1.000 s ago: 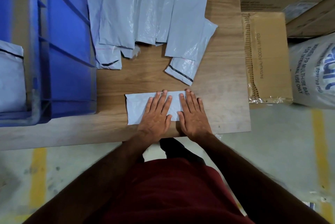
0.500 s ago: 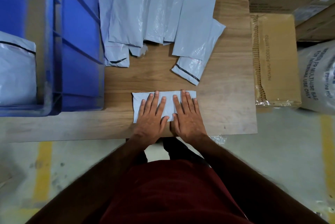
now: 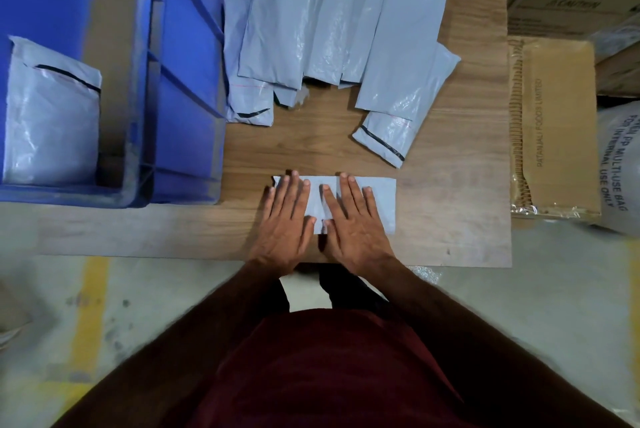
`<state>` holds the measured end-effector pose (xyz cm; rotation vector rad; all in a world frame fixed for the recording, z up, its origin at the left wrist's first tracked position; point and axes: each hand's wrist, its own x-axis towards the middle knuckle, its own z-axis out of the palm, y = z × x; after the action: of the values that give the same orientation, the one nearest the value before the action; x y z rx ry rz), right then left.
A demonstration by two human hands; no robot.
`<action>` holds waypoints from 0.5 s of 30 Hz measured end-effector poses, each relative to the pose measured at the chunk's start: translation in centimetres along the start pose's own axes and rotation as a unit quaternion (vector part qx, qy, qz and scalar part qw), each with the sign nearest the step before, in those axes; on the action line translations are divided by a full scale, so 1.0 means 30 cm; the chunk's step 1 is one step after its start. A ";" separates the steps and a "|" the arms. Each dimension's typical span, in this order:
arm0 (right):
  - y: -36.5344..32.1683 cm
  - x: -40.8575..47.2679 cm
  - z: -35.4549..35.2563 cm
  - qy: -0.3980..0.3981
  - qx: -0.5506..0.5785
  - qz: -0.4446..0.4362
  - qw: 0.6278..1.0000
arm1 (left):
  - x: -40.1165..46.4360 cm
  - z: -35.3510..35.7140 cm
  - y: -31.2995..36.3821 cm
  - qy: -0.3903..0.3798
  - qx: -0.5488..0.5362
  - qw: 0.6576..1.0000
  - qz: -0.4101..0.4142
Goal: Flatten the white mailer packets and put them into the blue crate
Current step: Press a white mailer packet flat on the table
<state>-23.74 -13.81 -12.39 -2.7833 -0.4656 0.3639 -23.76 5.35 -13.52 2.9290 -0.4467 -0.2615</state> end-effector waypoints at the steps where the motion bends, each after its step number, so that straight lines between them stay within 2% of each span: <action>1: -0.009 0.005 0.007 -0.001 -0.006 -0.008 1.000 | -0.005 0.004 -0.024 -0.004 -0.002 1.000 -0.004; 5: -0.012 0.011 0.029 -0.020 -0.034 -0.006 0.999 | -0.011 0.013 -0.065 -0.046 0.003 0.999 0.017; 8: -0.007 0.010 0.013 -0.030 -0.015 -0.014 0.999 | -0.008 -0.013 -0.065 -0.050 0.019 0.998 0.034; 12: 0.024 -0.034 -0.041 -0.001 0.032 -0.016 0.999 | -0.001 -0.035 -0.104 -0.041 0.040 0.990 0.129; 15: 0.067 -0.091 -0.055 -0.011 0.000 -0.010 1.000 | 0.021 -0.030 -0.118 -0.024 0.057 0.982 0.178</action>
<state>-25.20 -16.97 -10.99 -2.7762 -0.4974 0.3894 -22.01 8.62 -13.40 2.8835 -1.0070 -0.2653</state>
